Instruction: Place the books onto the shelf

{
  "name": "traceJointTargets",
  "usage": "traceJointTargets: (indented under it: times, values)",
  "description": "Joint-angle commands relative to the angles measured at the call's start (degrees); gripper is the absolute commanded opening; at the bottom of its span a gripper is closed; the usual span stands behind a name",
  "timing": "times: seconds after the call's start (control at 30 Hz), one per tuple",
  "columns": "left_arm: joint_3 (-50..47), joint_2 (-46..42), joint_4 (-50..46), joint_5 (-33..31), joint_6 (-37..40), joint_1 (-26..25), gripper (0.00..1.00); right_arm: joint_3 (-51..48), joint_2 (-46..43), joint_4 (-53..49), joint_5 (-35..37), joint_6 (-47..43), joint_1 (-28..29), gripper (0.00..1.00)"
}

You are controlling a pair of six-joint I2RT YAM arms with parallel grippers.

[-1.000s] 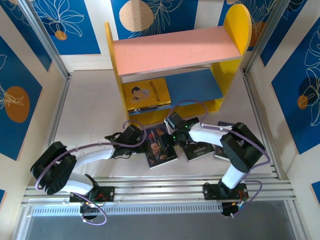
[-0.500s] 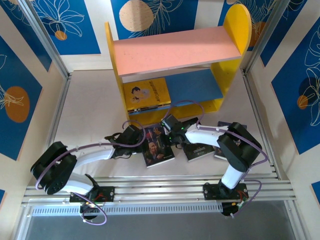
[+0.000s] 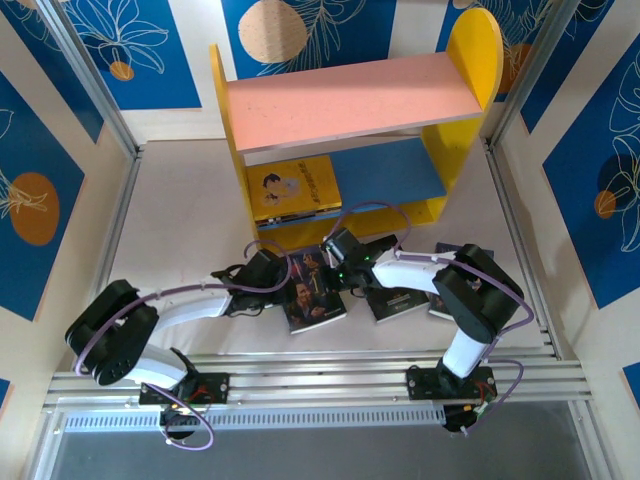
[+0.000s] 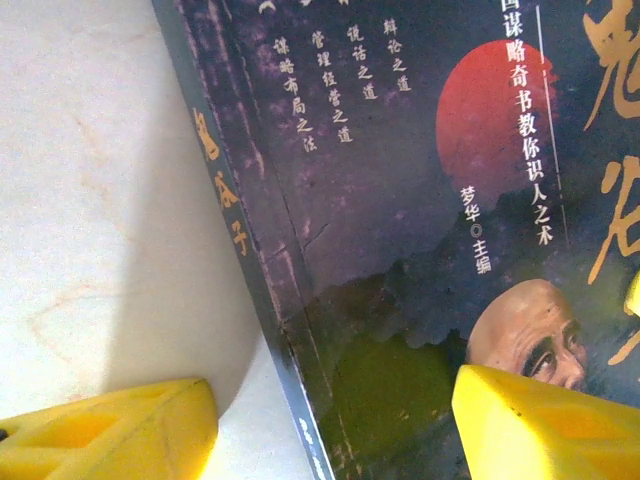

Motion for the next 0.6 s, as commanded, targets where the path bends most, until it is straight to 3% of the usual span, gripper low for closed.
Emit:
traceJointTargets:
  times: [0.0, 0.37, 0.57]
  values:
    - [-0.9, 6.3, 7.7, 6.1, -1.6, -0.6, 0.68, -5.0, 7.6, -0.4, -10.1, 1.1, 2.2, 0.17]
    - [-0.8, 5.0, 12.7, 8.1, -2.0, -0.6, 0.68, -5.7, 6.9, 4.7, -19.3, 1.0, 2.6, 0.14]
    - [-1.5, 1.0, 13.6, 8.0, -1.8, -0.5, 0.67, -5.6, 6.1, 5.3, -20.7, -0.3, 3.3, 0.14]
